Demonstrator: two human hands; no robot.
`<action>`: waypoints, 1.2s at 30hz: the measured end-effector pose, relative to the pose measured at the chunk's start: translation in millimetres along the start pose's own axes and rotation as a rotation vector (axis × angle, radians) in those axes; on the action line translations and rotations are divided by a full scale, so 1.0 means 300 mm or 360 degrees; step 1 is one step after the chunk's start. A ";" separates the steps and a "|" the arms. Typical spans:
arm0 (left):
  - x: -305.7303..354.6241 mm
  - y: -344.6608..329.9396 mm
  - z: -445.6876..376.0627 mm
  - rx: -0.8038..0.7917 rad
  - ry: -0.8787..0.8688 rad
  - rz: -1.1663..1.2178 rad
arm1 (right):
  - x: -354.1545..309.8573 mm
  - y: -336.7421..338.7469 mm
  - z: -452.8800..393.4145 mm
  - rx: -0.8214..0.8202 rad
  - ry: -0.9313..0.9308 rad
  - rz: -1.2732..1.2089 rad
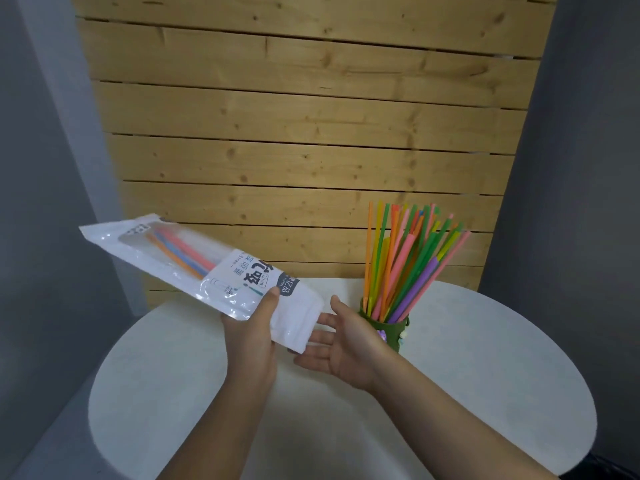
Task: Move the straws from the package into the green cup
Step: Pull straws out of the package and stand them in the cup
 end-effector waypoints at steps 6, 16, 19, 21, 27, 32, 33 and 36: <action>0.010 -0.024 0.016 0.0065 -0.0166 -0.0395 | 0.024 -0.022 0.001 0.0106 -0.0055 -0.0225; 0.032 -0.028 0.014 0.0058 -0.0309 -0.0515 | 0.051 0.002 -0.044 0.0183 -0.0132 -0.0345; 0.041 -0.024 0.016 0.0092 -0.0287 -0.0441 | 0.051 0.012 -0.050 0.0227 -0.0100 -0.0264; 0.050 -0.017 0.012 0.0110 -0.0275 -0.0386 | 0.049 0.019 -0.054 0.0239 -0.0078 -0.0229; 0.080 -0.001 -0.001 0.0137 -0.0321 -0.0380 | 0.054 0.050 -0.081 0.0284 -0.0036 -0.0025; 0.078 0.014 -0.026 0.0105 -0.0366 -0.0378 | 0.061 0.052 -0.085 0.0266 -0.0057 0.0013; 0.076 0.017 -0.031 0.0098 -0.0355 -0.0362 | 0.064 0.053 -0.087 0.0278 -0.0063 0.0016; 0.068 0.013 -0.043 0.0058 -0.0354 -0.0351 | 0.062 0.048 -0.083 0.0284 -0.0063 0.0045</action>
Point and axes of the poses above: each hand's wrist, its own z-axis away from the middle knuckle, its own y-axis out of the back of the hand, x = y × z, the point moved 3 cm from there along -z, towards the middle knuckle, and after that the axes turned 14 degrees about -z, right-handed, at the moved point
